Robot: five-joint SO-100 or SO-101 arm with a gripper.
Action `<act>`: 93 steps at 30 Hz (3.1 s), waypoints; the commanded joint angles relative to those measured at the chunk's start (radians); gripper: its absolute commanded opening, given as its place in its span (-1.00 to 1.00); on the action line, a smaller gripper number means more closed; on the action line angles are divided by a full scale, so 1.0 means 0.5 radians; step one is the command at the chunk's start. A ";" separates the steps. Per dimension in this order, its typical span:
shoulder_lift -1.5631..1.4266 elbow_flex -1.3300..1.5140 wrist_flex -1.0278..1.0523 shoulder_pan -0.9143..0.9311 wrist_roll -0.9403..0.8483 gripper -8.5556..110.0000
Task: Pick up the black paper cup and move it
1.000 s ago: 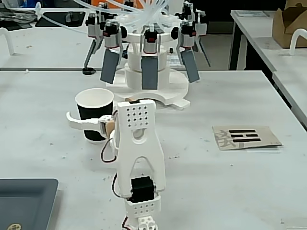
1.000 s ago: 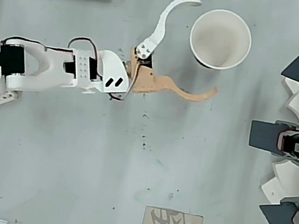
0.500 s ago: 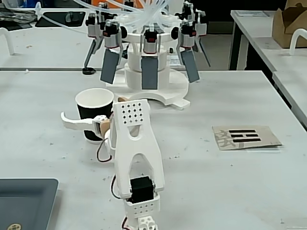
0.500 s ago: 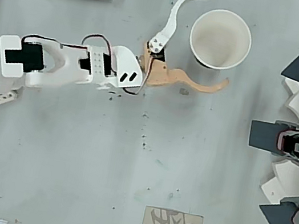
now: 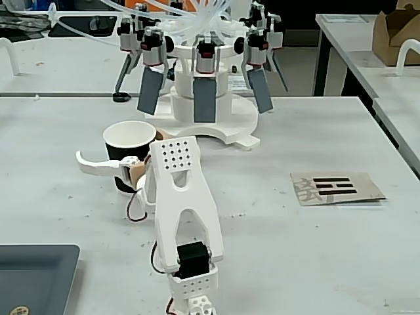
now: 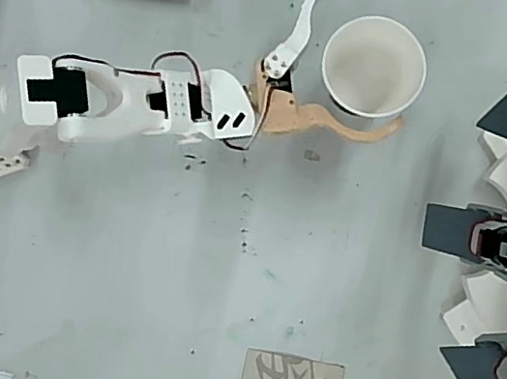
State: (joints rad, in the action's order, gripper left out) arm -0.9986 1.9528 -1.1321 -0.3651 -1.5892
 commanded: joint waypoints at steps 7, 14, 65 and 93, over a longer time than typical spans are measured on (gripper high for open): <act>0.003 -0.092 0.012 -0.025 0.021 -0.09; 0.012 -0.095 0.015 -0.025 0.028 -0.25; -0.746 0.623 -0.003 0.028 -0.126 -0.73; -1.608 1.476 0.012 0.285 -0.187 -0.73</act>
State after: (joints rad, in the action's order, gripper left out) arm -1.7303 2.6799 -1.1275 -0.2378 -1.6797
